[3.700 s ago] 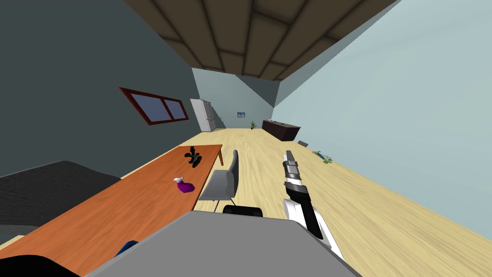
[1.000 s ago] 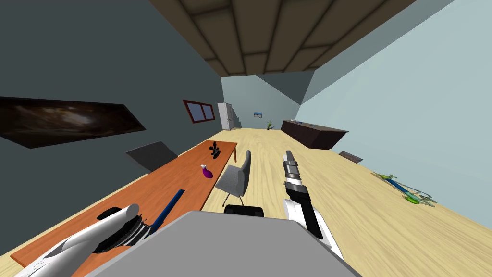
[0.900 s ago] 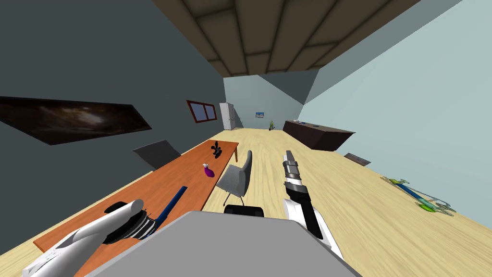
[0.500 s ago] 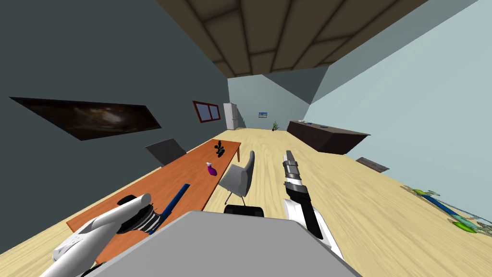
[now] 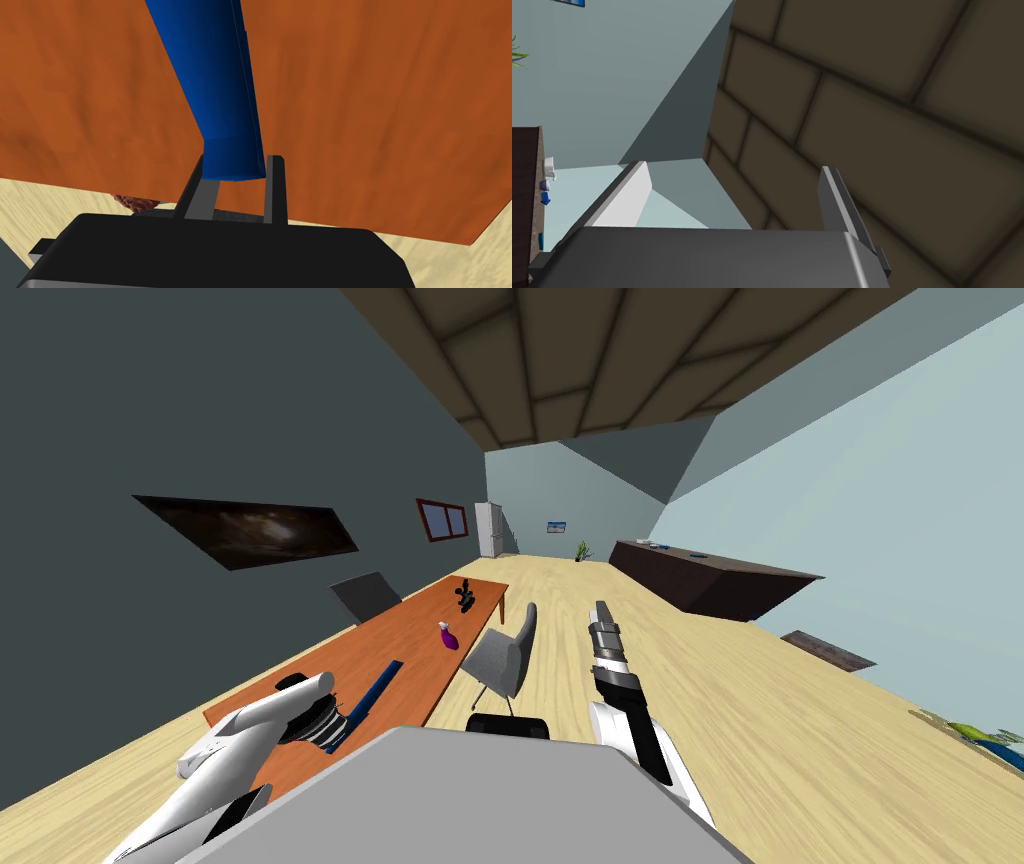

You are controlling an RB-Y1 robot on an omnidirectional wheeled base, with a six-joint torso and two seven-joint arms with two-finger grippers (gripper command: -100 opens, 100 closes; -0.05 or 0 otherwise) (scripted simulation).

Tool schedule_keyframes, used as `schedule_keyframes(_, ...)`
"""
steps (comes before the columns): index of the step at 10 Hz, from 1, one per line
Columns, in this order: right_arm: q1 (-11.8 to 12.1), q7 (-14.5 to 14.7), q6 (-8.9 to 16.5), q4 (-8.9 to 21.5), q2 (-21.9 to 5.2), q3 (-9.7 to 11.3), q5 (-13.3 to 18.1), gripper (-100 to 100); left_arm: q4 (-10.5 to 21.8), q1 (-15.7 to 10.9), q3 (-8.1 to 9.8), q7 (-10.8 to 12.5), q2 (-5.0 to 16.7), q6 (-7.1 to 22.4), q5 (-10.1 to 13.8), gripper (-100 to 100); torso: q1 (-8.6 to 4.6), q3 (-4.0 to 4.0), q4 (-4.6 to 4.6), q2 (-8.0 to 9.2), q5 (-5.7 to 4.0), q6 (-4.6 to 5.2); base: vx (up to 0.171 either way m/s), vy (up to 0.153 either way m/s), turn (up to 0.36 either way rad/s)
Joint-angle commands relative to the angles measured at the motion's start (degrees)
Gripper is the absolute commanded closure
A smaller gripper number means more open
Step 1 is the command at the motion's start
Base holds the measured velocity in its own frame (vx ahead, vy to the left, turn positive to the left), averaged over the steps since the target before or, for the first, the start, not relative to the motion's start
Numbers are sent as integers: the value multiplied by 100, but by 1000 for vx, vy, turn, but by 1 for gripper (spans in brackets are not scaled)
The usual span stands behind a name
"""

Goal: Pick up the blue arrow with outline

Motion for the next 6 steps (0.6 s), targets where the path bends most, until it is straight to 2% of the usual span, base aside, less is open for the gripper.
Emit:
schedule_keyframes(1, 0, 0, 0, 0, 0, 0, 0, 0, -63, -19, 15, 10, -8, 46, -186, 100, 0, 0, 0, 0, 0, 0, 3, 2, -45)
schedule_keyframes(2, 0, 0, 0, 0, 0, 0, 0, 0, -188, -302, 277, -71, -176, 320, -402, 100, 0, 1, 0, 2, -1, -3, 7, 12, 331)
schedule_keyframes(3, 2, 0, 0, 0, 0, -1, 0, 0, -188, -407, 277, -71, -176, 354, -581, 100, 2, 0, -3, 2, 0, -14, 7, -1, 201)
schedule_keyframes(4, 1, 0, 0, 0, 0, 0, 0, 0, -188, -407, 277, -71, -176, 354, -754, 100, -3, 1, -1, 3, -4, -6, 0, 0, 0)
schedule_keyframes(5, 0, 0, 0, 0, 0, 0, 0, 0, -168, -371, 275, -80, -164, 327, -632, 100, -4, 3, 0, 7, -4, -2, 0, 0, 0)
schedule_keyframes(6, 0, 0, 0, 0, 0, 0, 0, 0, -172, -373, 279, -82, -163, 339, -651, 0, -4, 4, 1, 7, -3, -2, 0, 0, 0)
